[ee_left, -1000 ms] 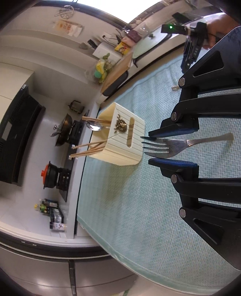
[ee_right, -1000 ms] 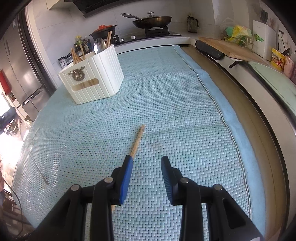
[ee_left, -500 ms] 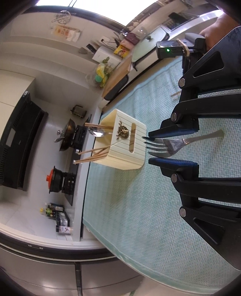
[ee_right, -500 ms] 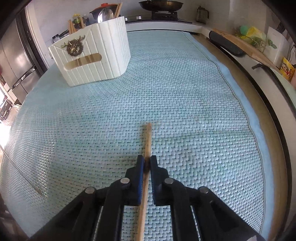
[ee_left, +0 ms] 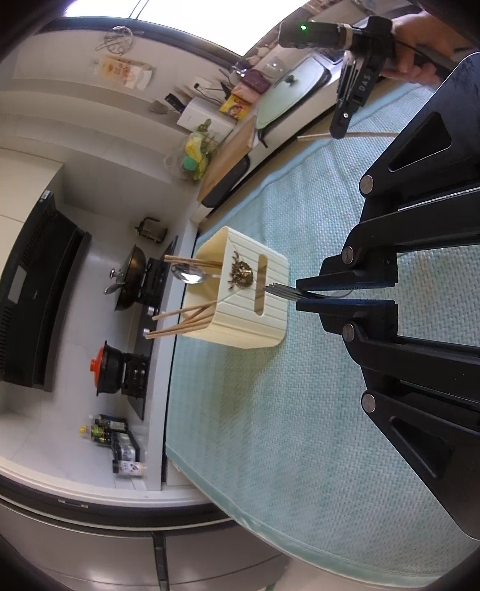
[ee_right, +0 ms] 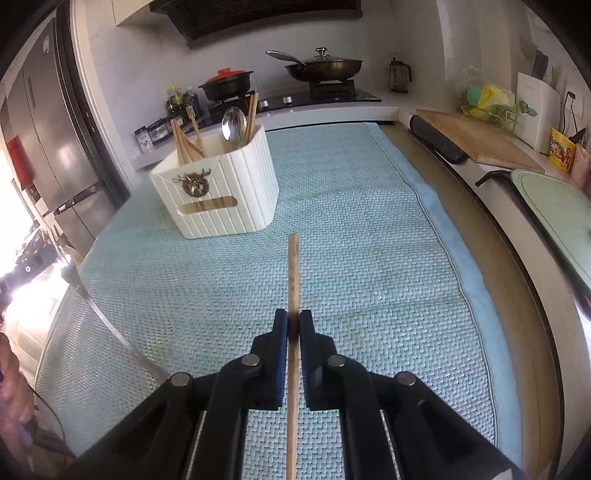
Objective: Organize utensils
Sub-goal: 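Lift the fork in the left tool over the cream box while the right tool carries the chopstick there, then open the left tool to drop the fork into the box while the right tool releases the chopstick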
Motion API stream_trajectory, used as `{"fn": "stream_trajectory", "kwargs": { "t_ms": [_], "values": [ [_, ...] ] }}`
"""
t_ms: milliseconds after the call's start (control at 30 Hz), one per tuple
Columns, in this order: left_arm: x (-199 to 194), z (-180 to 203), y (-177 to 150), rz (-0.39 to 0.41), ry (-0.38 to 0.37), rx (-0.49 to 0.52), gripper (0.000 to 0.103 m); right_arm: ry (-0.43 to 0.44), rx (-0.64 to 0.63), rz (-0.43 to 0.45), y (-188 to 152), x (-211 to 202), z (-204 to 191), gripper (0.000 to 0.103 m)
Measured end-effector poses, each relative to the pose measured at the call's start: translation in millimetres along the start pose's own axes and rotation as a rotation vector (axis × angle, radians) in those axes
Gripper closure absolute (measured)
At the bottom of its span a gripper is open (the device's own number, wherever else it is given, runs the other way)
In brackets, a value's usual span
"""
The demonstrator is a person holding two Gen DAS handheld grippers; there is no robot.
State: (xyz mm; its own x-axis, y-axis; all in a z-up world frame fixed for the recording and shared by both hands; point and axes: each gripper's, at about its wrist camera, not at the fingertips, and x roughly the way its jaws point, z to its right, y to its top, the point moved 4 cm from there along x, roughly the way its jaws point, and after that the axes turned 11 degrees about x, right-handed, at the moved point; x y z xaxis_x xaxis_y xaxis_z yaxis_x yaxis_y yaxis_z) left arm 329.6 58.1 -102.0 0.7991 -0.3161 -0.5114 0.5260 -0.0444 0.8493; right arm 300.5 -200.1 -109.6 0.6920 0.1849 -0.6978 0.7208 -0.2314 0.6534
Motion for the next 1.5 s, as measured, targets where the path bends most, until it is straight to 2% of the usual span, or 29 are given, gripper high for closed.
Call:
{"fn": "stream_trajectory", "kwargs": {
  "t_ms": [400,600,800,1067,1233,1367,1500],
  "values": [
    [-37.1,0.5,41.1,0.087,-0.001,0.036,0.102,0.188,-0.01,0.186,32.6,-52.7,-26.3,0.096],
    [-48.3,-4.3,84.9,0.143,0.023,0.074,0.102,0.226,-0.055,0.299,64.4,-73.4,-50.9,0.097],
    [-43.5,-17.5,137.2,0.187,0.048,0.089,0.102,0.245,-0.105,0.369,108.1,-82.1,-80.1,0.097],
    [-17.9,-29.6,199.0,0.223,0.084,0.12,0.102,0.269,-0.15,0.429,169.8,-85.3,-116.2,0.097],
    [19.3,-34.4,226.8,0.222,0.127,0.138,0.102,0.262,-0.195,0.458,208.1,-72.0,-139.2,0.097],
    [64.2,-38.4,231.9,0.175,0.13,0.138,0.102,0.248,-0.216,0.436,228.3,-41.2,-149.2,0.097],
    [114.6,-41.7,219.9,0.086,0.113,0.139,0.102,0.244,-0.232,0.357,230.8,2.1,-153.6,0.097]
  ]
}}
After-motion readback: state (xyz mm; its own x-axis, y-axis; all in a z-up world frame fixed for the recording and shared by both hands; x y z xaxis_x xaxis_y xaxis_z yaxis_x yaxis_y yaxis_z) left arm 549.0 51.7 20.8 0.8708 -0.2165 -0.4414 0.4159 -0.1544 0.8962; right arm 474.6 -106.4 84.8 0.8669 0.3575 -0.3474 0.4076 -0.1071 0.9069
